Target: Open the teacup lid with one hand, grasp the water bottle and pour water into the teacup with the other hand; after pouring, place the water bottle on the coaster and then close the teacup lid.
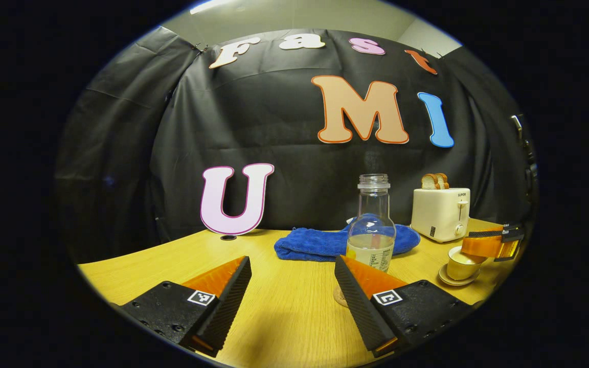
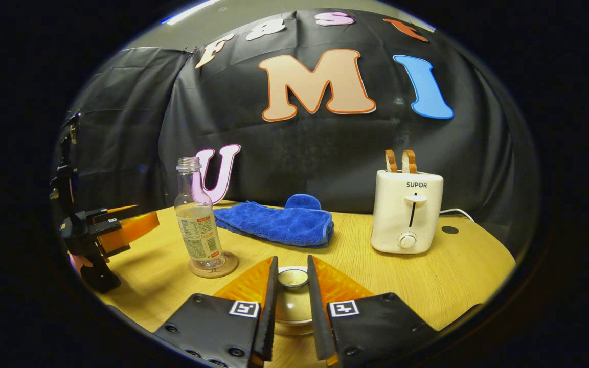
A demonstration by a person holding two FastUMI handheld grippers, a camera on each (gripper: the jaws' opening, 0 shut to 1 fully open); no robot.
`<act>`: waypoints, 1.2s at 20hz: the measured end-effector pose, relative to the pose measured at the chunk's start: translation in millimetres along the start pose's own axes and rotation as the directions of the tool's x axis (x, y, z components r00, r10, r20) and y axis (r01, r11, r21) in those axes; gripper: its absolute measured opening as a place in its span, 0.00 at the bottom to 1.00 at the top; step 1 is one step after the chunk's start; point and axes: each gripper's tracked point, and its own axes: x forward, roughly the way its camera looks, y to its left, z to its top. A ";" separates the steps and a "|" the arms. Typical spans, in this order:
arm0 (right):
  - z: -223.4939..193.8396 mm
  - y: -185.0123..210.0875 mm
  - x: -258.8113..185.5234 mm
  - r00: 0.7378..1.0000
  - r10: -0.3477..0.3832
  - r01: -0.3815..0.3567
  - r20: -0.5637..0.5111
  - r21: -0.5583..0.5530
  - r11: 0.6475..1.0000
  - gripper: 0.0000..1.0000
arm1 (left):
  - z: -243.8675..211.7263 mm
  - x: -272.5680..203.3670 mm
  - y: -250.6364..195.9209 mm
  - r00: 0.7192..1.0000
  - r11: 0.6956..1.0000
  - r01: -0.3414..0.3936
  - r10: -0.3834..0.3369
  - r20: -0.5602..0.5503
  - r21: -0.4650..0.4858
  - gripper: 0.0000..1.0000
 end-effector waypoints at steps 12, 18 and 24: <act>20.7 -1.8 -39.6 0.983 -0.056 0.056 0.174 0.005 0.998 0.86 | -0.5 -1.6 -0.2 1.000 1.000 -0.001 0.001 0.001 0.000 0.95; 19.3 -38.9 -75.9 0.943 -0.276 0.274 0.184 0.035 0.961 0.88 | -0.7 -1.3 0.3 1.000 1.000 -0.006 0.006 0.000 0.001 0.94; 16.4 -75.1 -108.7 0.859 -0.478 0.474 0.184 0.067 0.878 0.88 | -2.2 -10.5 8.0 0.999 0.999 -0.042 0.042 -0.006 -0.004 0.95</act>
